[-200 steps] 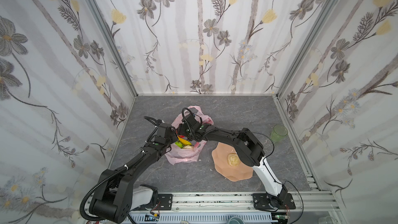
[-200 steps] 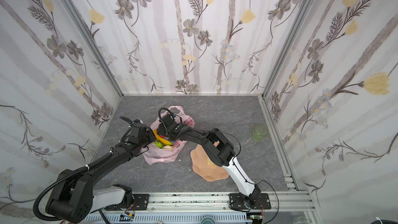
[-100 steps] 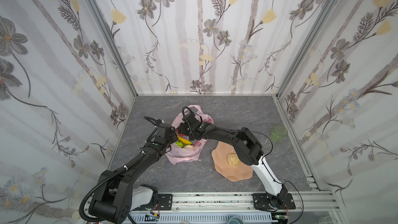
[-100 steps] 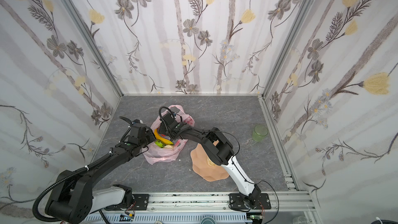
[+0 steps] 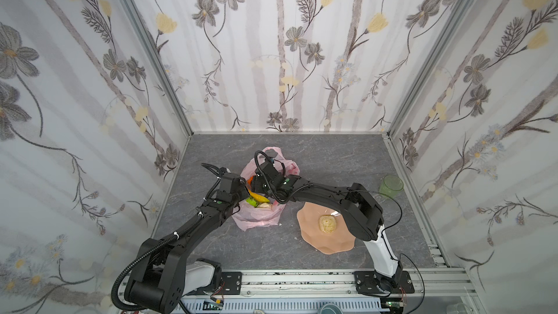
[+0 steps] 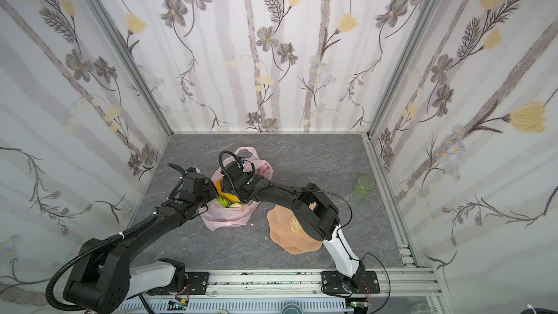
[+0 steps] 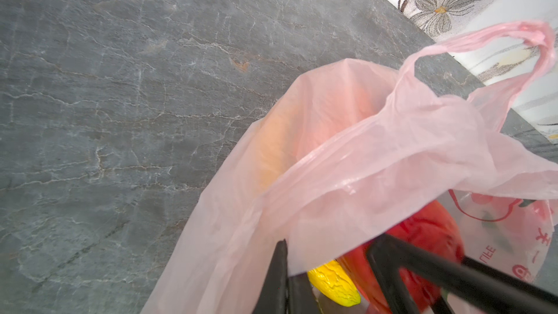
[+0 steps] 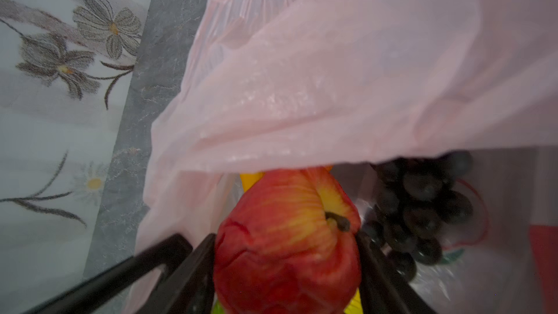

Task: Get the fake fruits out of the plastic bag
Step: 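Grasp the red apple in the bag with the right gripper, then carry the red apple to the peach bowl and release it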

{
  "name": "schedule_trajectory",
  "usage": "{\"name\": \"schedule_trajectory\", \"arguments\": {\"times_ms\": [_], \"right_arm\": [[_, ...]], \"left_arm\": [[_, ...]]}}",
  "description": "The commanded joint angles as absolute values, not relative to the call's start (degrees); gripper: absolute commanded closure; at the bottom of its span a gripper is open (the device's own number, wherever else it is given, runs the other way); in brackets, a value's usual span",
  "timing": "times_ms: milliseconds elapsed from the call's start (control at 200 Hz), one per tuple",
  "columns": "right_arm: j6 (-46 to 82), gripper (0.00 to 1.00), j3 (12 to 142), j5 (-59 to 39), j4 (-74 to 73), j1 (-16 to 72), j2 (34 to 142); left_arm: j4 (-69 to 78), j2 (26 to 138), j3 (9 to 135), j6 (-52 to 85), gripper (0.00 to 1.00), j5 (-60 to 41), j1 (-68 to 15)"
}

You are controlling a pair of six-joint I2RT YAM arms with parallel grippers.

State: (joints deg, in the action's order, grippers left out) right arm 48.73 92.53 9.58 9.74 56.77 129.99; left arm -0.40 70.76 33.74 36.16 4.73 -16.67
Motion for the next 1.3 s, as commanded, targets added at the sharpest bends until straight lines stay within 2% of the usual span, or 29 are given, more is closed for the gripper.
{"name": "schedule_trajectory", "arguments": {"times_ms": [0, 325, 555, 709, 964, 1294], "right_arm": [[45.86, 0.33, 86.32, 15.43, 7.28, 57.55, 124.37], [41.12, 0.33, 67.2, 28.03, 10.3, 61.87, 105.18], [41.92, 0.34, 60.9, 38.54, 20.22, 67.76, 95.22], [46.11, 0.34, 56.82, 42.06, 27.14, 72.17, 89.63], [56.02, 0.34, 53.36, 44.74, 40.36, 80.13, 88.09], [60.04, 0.35, 48.99, 44.38, 42.24, 83.06, 89.58]], "left_arm": [[0.61, 70.66, 33.88, 36.3, 1.0, 5.45, -16.52], [0.57, 70.91, 34.2, 36.04, 1.0, 5.62, -16.29], [0.62, 71.05, 34.1, 35.95, 1.0, 5.49, -16.23], [0.62, 70.99, 34.16, 36.01, 1.0, 5.5, -16.1], [0.62, 70.98, 34.01, 35.88, 1.0, 5.54, -16.1], [0.52, 71.02, 34.13, 35.82, 1.0, 5.45, -16.09]]}}
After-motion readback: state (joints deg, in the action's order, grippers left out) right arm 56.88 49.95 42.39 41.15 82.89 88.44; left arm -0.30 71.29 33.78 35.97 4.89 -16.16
